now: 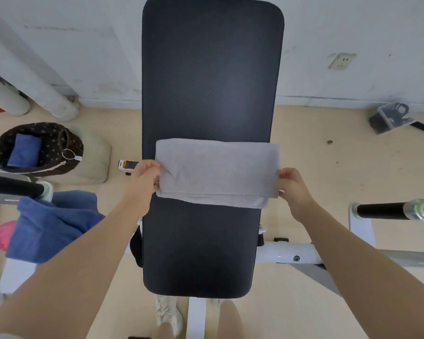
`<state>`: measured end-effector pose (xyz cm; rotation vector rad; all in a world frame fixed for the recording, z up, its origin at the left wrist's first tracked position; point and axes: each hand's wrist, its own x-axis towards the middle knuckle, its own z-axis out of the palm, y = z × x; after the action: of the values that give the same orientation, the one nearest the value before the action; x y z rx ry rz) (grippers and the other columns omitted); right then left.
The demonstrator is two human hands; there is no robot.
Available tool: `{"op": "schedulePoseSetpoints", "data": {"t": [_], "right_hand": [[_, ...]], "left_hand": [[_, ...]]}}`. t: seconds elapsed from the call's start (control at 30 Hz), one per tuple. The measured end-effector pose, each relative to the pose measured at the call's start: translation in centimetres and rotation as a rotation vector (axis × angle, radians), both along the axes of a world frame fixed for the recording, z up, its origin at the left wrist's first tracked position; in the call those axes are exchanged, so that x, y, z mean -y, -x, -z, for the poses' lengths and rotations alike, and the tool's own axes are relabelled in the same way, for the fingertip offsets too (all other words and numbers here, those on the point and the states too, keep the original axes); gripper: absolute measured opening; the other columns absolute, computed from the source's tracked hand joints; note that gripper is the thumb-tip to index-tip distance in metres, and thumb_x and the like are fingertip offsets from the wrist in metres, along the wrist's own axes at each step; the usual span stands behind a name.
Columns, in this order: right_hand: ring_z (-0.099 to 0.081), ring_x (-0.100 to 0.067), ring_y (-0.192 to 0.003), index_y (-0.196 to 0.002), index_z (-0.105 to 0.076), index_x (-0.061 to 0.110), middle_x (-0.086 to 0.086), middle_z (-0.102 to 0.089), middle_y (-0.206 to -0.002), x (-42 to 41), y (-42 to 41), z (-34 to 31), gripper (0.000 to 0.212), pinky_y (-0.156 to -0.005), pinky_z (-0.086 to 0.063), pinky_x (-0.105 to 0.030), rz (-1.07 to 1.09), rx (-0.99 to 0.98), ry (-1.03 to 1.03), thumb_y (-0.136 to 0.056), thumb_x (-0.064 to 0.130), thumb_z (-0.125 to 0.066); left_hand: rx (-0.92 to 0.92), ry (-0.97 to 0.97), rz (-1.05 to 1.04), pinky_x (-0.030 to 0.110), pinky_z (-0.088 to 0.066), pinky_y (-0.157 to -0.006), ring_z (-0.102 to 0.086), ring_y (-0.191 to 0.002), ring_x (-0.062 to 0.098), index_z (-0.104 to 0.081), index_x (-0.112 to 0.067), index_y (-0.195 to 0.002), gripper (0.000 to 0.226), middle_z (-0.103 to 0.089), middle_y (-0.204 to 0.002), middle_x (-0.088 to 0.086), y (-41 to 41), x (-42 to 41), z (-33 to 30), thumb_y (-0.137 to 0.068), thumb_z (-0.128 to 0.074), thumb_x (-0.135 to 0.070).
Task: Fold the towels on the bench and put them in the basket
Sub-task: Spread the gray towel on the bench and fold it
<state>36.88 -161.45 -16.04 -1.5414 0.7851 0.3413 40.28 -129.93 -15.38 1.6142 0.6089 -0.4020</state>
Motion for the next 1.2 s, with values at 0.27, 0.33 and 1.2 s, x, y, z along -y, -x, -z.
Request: {"op": "schedulePoseSetpoints", "data": {"t": [0.27, 0.33, 1.2], "right_hand": [[-0.053, -0.024, -0.078, -0.098, -0.061, 0.011, -0.006, -0.059, -0.09, 0.9, -3.9, 1.1, 0.031, -0.072, -0.048, -0.031, 0.13, -0.13, -0.02, -0.089, 0.039, -0.053], [-0.054, -0.025, -0.076, -0.09, -0.061, 0.013, -0.006, -0.06, -0.089, 0.8, -4.9, 0.9, 0.03, -0.073, -0.047, -0.034, 0.12, -0.132, -0.006, -0.09, 0.041, -0.051], [-0.056, -0.011, -0.089, -0.056, -0.067, 0.022, 0.006, -0.066, -0.09, 0.8, 1.4, -5.8, 0.046, -0.086, -0.039, -0.025, 0.115, 0.215, -0.301, -0.085, -0.006, -0.045]], "left_hand": [[-0.166, -0.194, -0.085, 0.046, -0.049, -0.094, -0.061, -0.097, 0.025, -0.052, -0.024, -0.077, 0.035, -0.06, -0.101, 0.003, -3.3, 0.8, 1.2, -0.082, -0.05, -0.059], [-0.221, -0.183, -0.056, 0.041, -0.052, -0.089, -0.063, -0.097, 0.024, -0.058, -0.022, -0.085, 0.044, -0.064, -0.101, 0.002, -4.6, 1.0, 0.7, -0.082, -0.047, -0.065], [0.248, 0.071, -0.08, 0.018, -0.042, -0.066, -0.054, -0.078, 0.004, -0.057, -0.013, -0.095, 0.007, -0.059, -0.087, -0.007, 0.1, -2.7, -4.6, -0.093, -0.052, -0.009]]}}
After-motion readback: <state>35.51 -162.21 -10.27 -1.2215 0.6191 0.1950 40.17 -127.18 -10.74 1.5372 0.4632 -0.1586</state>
